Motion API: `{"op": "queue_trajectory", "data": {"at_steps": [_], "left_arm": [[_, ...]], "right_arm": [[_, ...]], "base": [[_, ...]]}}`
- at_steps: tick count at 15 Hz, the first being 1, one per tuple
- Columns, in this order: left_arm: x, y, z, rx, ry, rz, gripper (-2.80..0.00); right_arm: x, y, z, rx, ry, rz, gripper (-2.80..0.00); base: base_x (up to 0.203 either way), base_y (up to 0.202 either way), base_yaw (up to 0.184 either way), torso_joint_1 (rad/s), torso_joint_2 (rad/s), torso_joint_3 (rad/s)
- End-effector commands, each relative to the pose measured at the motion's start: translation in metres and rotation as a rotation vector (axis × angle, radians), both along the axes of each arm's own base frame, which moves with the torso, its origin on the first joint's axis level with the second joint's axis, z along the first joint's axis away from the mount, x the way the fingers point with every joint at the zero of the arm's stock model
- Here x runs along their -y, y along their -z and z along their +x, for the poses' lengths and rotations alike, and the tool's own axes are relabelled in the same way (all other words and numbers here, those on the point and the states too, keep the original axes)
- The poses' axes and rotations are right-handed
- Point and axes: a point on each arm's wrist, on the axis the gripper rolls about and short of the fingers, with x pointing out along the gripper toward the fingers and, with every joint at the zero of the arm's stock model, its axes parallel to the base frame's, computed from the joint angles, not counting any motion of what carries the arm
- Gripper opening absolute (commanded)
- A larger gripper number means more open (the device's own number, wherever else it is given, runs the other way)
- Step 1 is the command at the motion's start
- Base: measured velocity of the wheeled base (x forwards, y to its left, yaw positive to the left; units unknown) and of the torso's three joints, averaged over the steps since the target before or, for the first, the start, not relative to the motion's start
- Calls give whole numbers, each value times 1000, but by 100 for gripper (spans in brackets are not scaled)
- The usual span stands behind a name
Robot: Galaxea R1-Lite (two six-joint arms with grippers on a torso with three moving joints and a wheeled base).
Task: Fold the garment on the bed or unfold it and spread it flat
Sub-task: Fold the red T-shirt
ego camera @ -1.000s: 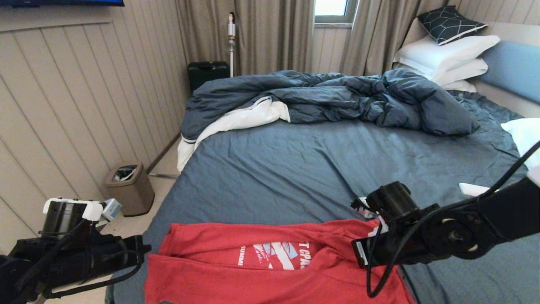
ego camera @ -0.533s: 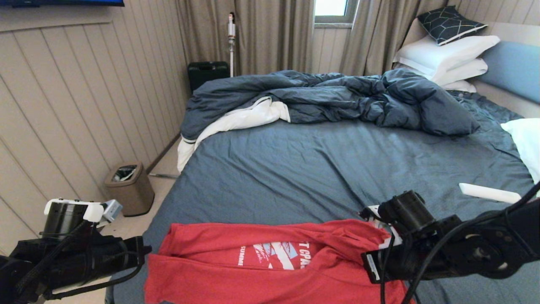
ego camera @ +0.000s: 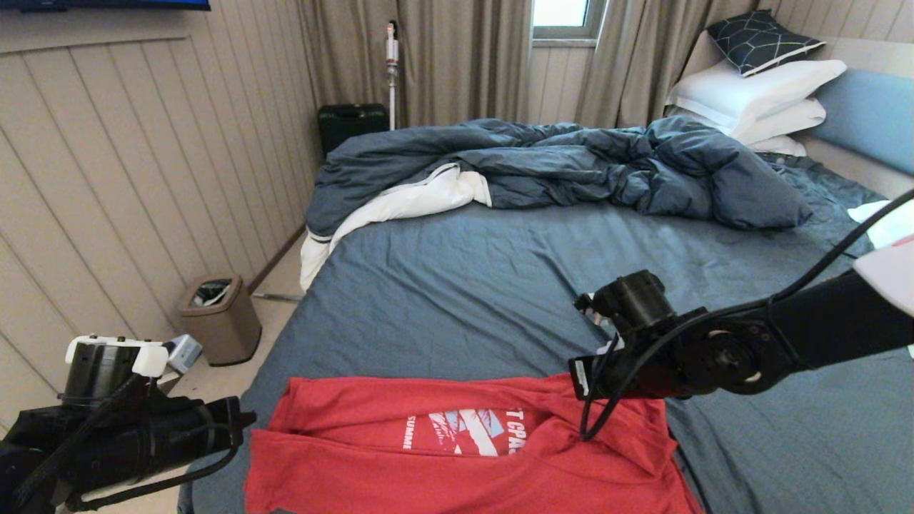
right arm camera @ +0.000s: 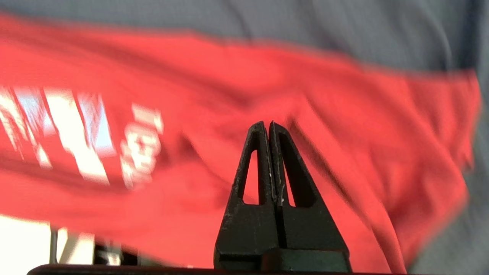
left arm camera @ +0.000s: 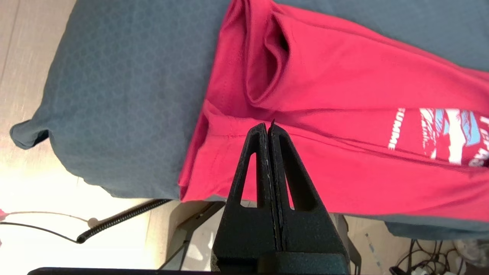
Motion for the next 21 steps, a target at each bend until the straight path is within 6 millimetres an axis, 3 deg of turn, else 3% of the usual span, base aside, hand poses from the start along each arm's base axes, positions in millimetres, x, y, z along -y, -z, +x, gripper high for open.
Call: {"op": "queue_trajectory", "data": {"at_steps": [1, 5, 10, 21], "left_arm": [[2, -3, -4, 18, 10, -5, -280], [3, -2, -8, 28, 20, -7, -280], [3, -2, -7, 29, 20, -7, -280], [3, -1, -7, 25, 21, -5, -280]], "right_arm": [[-6, 12, 14, -16, 4, -3, -280], [-12, 26, 19, -50, 8, -9, -280], [-16, 32, 10, -77, -10, -20, -280], [-15, 29, -74, -150, -116, -47, -280]], "base": [[0, 0, 0, 0, 0, 0], [0, 0, 0, 0, 0, 0], [0, 0, 0, 0, 0, 0], [0, 0, 0, 0, 0, 0]]}}
